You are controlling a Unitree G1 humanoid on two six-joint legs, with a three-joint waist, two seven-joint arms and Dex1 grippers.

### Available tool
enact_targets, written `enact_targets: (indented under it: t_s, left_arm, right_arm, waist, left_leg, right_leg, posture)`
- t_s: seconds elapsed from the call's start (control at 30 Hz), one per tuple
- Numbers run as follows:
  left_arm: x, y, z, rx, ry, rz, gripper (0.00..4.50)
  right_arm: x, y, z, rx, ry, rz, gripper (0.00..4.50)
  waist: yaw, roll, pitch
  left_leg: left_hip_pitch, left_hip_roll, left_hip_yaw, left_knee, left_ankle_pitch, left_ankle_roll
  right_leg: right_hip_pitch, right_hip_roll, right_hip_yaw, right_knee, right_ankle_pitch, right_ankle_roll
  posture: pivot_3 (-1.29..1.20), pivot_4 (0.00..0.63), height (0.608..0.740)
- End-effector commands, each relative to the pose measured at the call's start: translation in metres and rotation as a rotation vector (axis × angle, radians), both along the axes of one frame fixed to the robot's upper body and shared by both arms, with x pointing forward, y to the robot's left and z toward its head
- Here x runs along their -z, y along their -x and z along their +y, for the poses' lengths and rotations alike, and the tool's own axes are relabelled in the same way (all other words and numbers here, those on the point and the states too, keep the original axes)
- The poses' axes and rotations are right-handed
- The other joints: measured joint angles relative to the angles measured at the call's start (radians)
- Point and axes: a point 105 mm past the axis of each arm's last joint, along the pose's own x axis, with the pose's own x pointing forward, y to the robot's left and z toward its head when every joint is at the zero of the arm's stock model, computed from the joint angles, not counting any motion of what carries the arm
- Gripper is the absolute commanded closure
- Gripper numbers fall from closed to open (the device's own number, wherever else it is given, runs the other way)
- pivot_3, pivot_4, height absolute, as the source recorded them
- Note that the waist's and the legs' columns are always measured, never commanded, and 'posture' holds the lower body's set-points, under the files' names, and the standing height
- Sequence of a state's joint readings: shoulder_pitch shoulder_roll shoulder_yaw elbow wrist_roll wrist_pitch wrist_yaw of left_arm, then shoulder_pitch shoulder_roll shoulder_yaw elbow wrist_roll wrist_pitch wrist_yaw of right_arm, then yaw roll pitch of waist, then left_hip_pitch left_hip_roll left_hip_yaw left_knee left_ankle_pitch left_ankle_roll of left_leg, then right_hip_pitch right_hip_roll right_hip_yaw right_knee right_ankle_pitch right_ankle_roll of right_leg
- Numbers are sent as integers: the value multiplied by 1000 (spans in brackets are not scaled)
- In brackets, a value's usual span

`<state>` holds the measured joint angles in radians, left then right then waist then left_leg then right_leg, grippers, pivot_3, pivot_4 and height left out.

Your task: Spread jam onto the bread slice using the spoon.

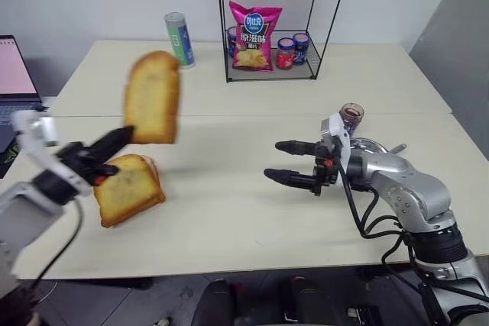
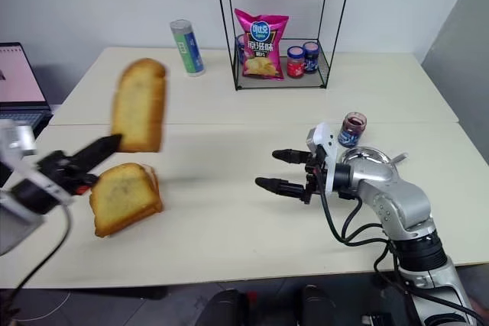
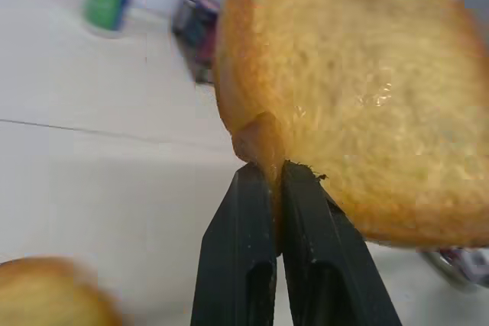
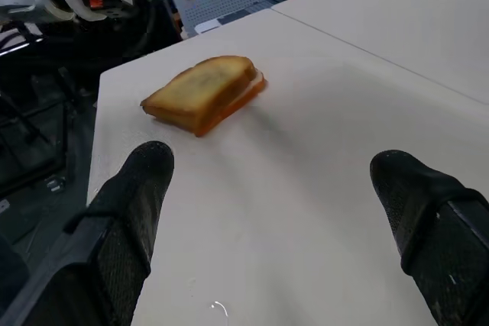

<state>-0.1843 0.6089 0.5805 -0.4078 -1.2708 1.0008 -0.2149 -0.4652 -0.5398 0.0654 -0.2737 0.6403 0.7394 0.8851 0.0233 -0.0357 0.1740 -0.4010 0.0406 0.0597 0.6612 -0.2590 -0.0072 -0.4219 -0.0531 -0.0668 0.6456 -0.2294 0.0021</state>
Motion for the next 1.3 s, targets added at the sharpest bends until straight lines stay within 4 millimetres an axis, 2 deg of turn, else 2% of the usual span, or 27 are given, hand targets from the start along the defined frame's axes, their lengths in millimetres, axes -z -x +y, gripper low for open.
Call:
enact_targets:
  t_s: [0.03, 0.13, 0.2, 0.27, 0.43, 0.6, 0.67, 0.7, 0.8, 1.0, 1.23, 1.3]
  left_arm:
    - [28, -23, -52, 31, -48, 63, 4482]
    - [61, -37, -61, -35, -62, 151, 4482]
    - [79, -39, -88, 20, -76, 185, 4482]
    - [90, -42, -102, 29, -124, 202, 4482]
    - [111, -49, -101, -38, -222, 238, 4482]
    - [119, -49, -102, -55, -271, 233, 4482]
    - [121, -50, -100, -67, -282, 236, 3926]
    - [121, -50, -101, -56, -271, 236, 3841]
    - [118, -50, -101, -54, -270, 229, 3184]
    - [115, -45, -87, -91, -283, 235, 1918]
    - [96, -32, -75, -61, -314, 236, 507]
    - [87, -27, -68, -39, -374, 227, 20]
  right_arm:
    - [-19, 10, -20, 63, 15, -64, 0]
    - [-12, 12, -31, 126, 55, -59, 0]
    - [-6, 16, -36, 164, 71, -49, 0]
    - [-6, 19, -37, 186, 54, -35, 0]
    - [-6, 22, -38, 215, 57, -34, 0]
    - [-4, 23, -42, 235, 66, -32, 0]
    - [-4, 20, -43, 247, 65, -37, 0]
    - [-4, 19, -43, 250, 60, -36, 0]
    - [-4, 19, -41, 244, 56, -35, 0]
    - [-3, 18, -44, 255, 51, -28, 0]
    - [-6, 14, -51, 322, -5, -9, 0]
    - [-6, 11, -61, 369, -10, -1, 0]
  waist:
    - [5, 0, 0]
    - [-4, -1, 0]
    - [-11, -1, 0]
    - [-10, -1, 1]
    - [-11, -1, 1]
    - [-9, -1, 1]
    - [-8, -1, 1]
    - [-7, -1, 1]
    - [-7, -1, 1]
    - [-7, -1, 1]
    - [-6, -1, 1]
    - [-6, -1, 1]
  left_leg:
    - [0, -1, -1, 0, 0, 0]
    - [0, -2, -2, 0, 0, 0]
    - [1, 0, 0, 0, 0, 0]
    - [1, 2, 0, 0, 0, 0]
    - [1, 5, -2, 1, 1, -1]
    - [1, 5, -1, 1, 1, -1]
    - [1, 5, -1, 1, 1, -1]
    - [1, 4, -1, 1, 1, -1]
    - [1, 5, -1, 2, 1, -1]
    - [1, 5, -1, 1, 1, -1]
    - [1, 6, -2, 1, 1, -1]
    - [1, 5, -2, 2, 1, -1]
  right_leg:
    - [1, 0, 0, 0, 0, 0]
    - [1, 1, 0, 0, 0, 1]
    - [1, 3, 2, 0, 0, 2]
    - [1, 6, 1, 0, -1, 2]
    - [1, 14, 2, 1, -3, 6]
    - [1, 15, 3, 1, -3, 6]
    - [1, 14, 3, 0, -3, 6]
    - [1, 14, 3, 0, -3, 6]
    - [1, 14, 3, 0, -3, 6]
    - [1, 15, 3, 0, -3, 6]
    - [1, 15, 2, 1, -3, 6]
    - [1, 15, 2, 1, -3, 6]
  posture:
    - [0, 150, 740]
    - [0, 150, 740]
    - [0, 150, 740]
    - [0, 150, 740]
    - [0, 150, 740]
    - [0, 150, 740]
    - [0, 150, 740]
    - [0, 150, 740]
    - [0, 150, 740]
    - [0, 150, 740]
    - [0, 150, 740]
    - [0, 150, 740]
